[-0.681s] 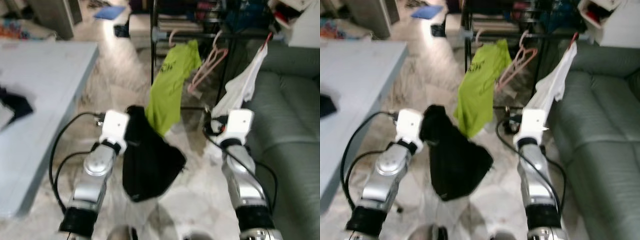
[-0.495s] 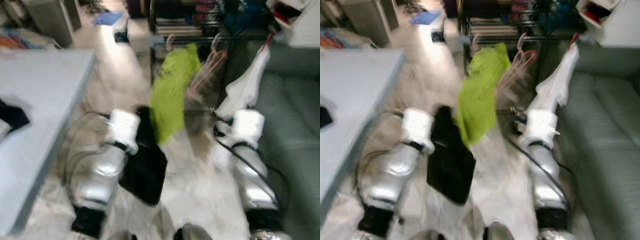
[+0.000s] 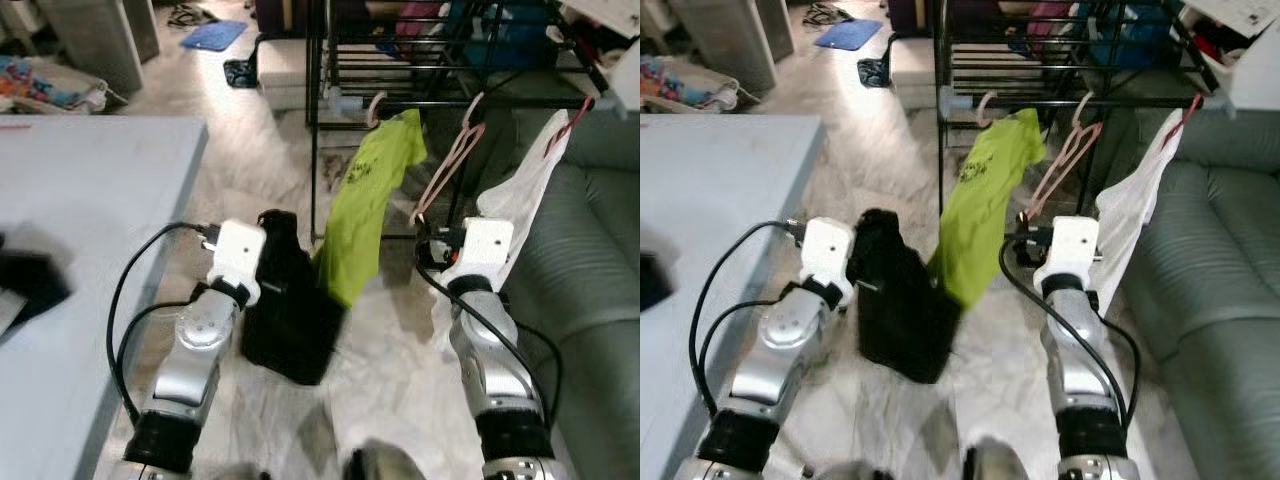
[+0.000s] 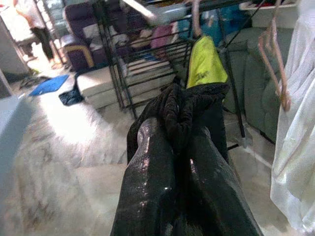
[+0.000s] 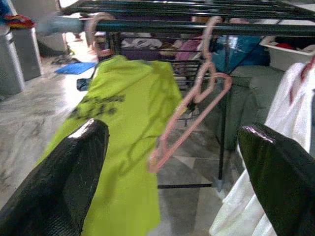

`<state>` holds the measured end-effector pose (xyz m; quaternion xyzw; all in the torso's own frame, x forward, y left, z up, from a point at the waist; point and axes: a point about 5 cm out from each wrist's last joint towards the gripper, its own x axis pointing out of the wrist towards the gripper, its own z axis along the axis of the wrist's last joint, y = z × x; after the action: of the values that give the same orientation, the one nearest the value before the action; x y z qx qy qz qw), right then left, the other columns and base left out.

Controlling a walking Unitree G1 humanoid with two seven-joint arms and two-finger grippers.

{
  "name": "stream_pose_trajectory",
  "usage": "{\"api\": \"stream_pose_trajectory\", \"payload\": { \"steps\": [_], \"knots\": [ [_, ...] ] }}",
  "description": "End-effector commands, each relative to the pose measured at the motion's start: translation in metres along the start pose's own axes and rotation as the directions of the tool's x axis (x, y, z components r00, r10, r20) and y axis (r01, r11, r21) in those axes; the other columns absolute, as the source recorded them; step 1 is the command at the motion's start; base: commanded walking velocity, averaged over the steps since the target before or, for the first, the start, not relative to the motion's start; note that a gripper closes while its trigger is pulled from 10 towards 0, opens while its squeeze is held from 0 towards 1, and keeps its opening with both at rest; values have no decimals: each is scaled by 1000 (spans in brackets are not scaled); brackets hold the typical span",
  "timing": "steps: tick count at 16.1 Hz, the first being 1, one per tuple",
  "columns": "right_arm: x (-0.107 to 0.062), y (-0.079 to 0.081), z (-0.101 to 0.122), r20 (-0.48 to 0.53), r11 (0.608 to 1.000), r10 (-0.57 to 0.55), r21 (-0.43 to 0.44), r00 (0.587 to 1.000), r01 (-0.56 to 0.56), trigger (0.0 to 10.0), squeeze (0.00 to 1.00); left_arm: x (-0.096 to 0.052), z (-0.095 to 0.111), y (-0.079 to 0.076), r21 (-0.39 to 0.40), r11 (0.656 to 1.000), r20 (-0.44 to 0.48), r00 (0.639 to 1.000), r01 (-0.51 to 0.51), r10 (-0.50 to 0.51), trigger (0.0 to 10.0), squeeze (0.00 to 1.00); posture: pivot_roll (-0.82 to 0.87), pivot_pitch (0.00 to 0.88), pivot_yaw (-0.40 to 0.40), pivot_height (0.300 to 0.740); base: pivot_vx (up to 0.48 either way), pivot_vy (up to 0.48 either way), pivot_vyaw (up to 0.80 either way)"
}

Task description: Hang hanger

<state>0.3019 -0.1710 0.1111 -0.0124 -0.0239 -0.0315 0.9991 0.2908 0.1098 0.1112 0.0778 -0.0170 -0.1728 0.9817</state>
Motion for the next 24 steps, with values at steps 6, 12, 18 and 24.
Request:
{"api": "stream_pose_trajectory", "payload": {
  "steps": [6,12,18,24],
  "knots": [
    [-1,-7,-1,-3,1000,-24,-13,1000,24,10000,0,4,9,-6,-18,1000,36,999,15,-14,10000,0,-8,52,-11,740,478,0,-133],
    [0,-8,-2,-3,999,-27,-18,1000,27,10000,0,5,13,-7,-20,1000,66,998,21,-20,10000,0,-7,51,-13,740,328,0,0],
    [1,-5,-13,-69,1000,-10,-13,998,9,10000,0,4,11,-9,-23,999,54,998,26,-25,10000,0,-7,51,-13,740,0,0,0],
    [7,10,-32,-208,998,65,15,976,-63,10000,0,5,12,-8,-26,999,56,998,26,-24,10000,0,-2,48,-13,740,0,0,0]
  ]
}}
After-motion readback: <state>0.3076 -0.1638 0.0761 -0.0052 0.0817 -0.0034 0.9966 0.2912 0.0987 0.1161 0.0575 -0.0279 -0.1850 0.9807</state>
